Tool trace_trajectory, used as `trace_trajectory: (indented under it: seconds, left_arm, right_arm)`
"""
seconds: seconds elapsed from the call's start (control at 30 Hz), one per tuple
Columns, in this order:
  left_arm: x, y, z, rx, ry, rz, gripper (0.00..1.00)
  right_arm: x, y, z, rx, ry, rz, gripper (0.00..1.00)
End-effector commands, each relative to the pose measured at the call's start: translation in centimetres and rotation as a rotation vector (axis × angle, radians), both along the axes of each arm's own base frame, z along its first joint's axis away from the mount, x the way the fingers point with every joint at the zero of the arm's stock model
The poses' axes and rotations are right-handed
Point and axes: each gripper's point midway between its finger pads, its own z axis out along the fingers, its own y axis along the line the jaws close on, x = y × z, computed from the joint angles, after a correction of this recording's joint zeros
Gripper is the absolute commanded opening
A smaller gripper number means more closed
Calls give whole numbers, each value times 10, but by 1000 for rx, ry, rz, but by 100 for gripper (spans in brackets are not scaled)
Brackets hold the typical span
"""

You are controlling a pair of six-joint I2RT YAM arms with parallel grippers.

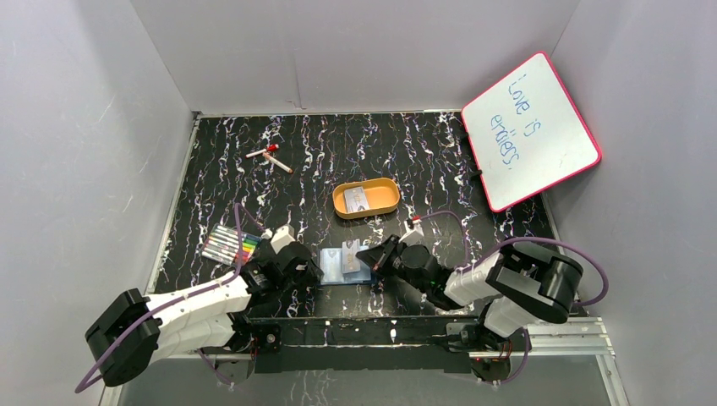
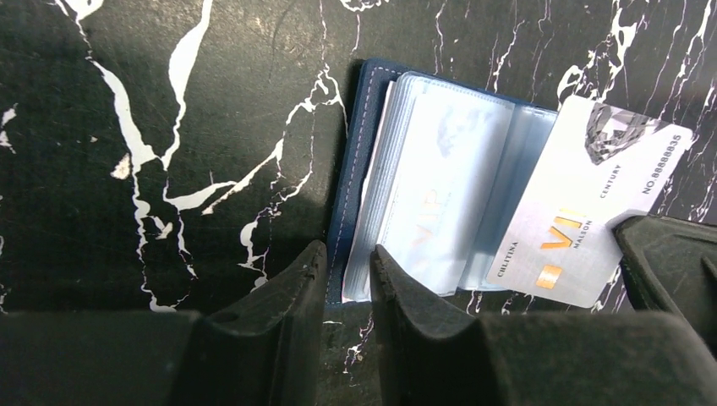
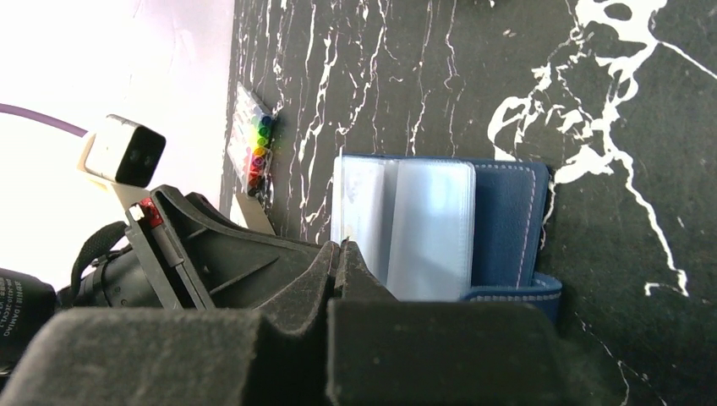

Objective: Put the credit cards into the card holder
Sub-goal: Turn over the card slot in the card holder, then insert the credit card into the card holder.

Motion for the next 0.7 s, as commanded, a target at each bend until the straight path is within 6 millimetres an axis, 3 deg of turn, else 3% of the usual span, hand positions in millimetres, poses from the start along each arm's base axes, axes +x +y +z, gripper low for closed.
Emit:
trace_trajectory:
  seconds: [0.0, 0.27, 0.67]
  left_arm:
    - [-4, 0, -5, -9, 20, -3, 23]
    - [-5, 7, -5, 2, 20, 18, 22]
    - [-6, 2, -6, -10, 30, 2, 20]
  right_arm:
    - [3, -3, 8, 53, -16, -52, 0]
    - [0, -11, 3, 15, -24, -67, 0]
    - [-3, -1, -4, 16, -16, -26, 0]
